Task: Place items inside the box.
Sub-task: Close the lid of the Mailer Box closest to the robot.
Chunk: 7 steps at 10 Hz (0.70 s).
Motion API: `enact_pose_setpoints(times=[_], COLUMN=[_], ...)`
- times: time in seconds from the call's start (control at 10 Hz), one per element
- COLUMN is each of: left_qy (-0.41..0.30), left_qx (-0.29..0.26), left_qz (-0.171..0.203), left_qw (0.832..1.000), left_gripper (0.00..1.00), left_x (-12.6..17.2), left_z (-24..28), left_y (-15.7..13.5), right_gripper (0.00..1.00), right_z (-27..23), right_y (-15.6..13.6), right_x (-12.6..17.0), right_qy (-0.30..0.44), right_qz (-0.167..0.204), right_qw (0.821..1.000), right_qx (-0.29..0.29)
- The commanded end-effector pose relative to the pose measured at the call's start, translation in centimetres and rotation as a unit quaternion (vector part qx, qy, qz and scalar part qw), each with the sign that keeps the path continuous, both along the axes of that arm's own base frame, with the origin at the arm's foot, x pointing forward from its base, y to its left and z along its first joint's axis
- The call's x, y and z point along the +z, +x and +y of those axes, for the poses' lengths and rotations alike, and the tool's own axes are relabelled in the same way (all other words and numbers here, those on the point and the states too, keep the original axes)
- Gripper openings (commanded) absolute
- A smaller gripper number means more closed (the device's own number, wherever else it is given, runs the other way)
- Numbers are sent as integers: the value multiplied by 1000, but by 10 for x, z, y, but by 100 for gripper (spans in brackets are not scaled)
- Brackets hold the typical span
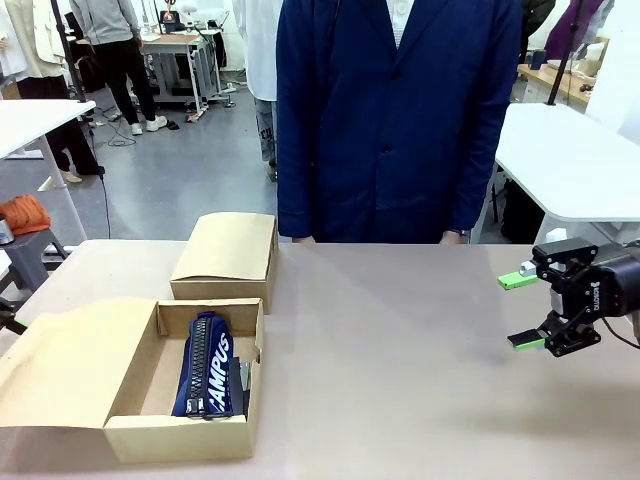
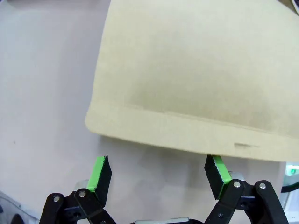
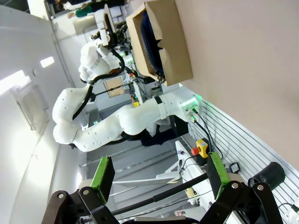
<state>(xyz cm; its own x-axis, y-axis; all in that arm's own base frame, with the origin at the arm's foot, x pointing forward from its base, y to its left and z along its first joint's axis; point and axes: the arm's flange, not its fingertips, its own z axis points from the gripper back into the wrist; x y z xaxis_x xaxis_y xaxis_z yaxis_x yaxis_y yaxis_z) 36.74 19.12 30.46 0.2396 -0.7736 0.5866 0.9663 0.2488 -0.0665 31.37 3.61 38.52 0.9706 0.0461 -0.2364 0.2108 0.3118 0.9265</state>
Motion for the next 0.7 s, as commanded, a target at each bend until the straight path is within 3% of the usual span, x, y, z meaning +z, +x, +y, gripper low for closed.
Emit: enact_pose_setpoints(times=[0.0, 0.6], left_qy=[-40, -156], left_qx=[10, -45], left_qz=[-47, -126], left_qw=[998, 979], left_gripper=[100, 100], left_x=[9, 57], left_z=[-2, -24], left_y=[2, -42], right_gripper=[100, 100], right_z=[1, 1], right_y=[0, 0], right_x=[2, 2], right_qy=[6, 6], right_qz=[-1, -1], right_qw=[1000, 1000], right_qx=[-1, -1])
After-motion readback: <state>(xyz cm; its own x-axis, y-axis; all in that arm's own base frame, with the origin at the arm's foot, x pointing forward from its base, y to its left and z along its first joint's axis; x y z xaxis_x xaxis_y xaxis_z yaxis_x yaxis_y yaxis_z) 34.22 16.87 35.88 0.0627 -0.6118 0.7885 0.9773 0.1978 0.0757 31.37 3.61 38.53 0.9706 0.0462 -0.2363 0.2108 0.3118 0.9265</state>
